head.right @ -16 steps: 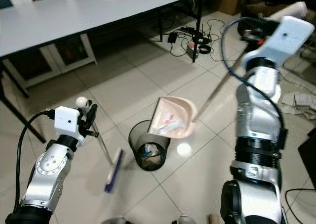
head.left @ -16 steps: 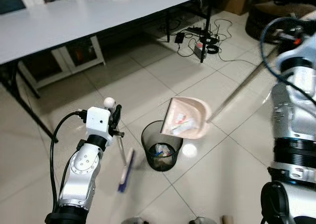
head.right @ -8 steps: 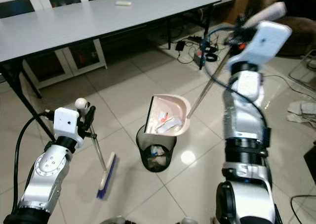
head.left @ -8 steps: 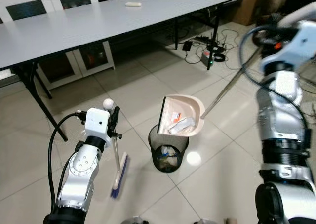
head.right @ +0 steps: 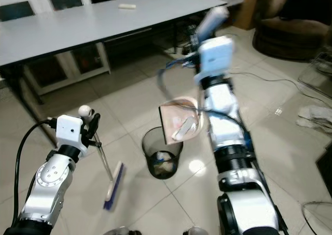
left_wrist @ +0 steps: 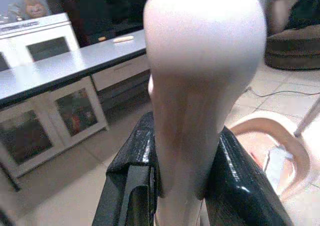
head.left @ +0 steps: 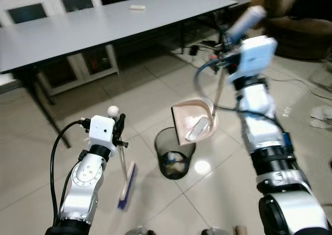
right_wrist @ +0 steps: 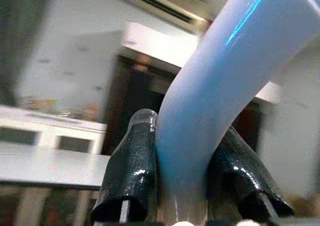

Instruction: Sweep floor

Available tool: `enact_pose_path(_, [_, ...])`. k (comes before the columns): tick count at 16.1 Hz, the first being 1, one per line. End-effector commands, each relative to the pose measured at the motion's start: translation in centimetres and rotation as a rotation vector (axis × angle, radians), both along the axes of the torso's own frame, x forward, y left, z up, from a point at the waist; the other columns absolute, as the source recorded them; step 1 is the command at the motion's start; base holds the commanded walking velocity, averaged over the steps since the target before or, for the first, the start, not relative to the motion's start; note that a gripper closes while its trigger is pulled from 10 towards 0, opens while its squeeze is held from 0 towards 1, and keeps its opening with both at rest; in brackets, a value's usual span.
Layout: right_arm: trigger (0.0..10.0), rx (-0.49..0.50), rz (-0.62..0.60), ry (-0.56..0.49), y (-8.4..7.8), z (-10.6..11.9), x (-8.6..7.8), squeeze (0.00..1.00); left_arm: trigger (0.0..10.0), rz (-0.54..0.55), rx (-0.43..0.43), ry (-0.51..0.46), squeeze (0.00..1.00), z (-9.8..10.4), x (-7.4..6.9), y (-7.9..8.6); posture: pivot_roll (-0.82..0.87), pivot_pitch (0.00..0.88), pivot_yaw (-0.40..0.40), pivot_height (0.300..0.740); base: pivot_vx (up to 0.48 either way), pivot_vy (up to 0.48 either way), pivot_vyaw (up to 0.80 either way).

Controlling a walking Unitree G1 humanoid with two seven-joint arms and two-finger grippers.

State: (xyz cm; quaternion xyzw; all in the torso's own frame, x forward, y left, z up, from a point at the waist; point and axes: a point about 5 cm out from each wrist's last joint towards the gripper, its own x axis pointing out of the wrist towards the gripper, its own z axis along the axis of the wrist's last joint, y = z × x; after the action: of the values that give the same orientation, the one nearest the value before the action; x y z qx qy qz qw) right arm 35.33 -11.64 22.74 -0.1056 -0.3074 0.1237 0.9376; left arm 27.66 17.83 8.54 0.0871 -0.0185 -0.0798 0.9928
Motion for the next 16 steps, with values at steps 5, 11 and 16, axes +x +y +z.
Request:
enact_pose_path(5, [10.0, -0.037, 0.159, -0.141, 4.2, 0.1, -1.7, 0.00, 10.0, 0.006, 0.031, -0.033, 0.00, 0.6, 0.1, 0.1, 0.00, 0.016, 0.076, 0.740, 0.000, 0.000, 0.00])
enact_pose_path(11, [10.0, -0.264, 0.237, -0.251, 7.0, -0.7, -2.8, 0.00, 10.0, 0.011, 0.032, -0.036, 0.00, 0.7, 0.1, 0.0, 0.00, 0.021, 0.067, 0.740, 0.000, 0.000, 0.00])
enact_pose_path(16, [10.0, -0.305, 0.058, -0.344, 5.3, 1.0, -2.4, 0.00, 10.0, 0.012, 0.029, -0.030, 0.00, 0.5, -0.1, -0.2, -0.01, 0.029, 0.065, 0.740, 0.000, 0.000, 0.00])
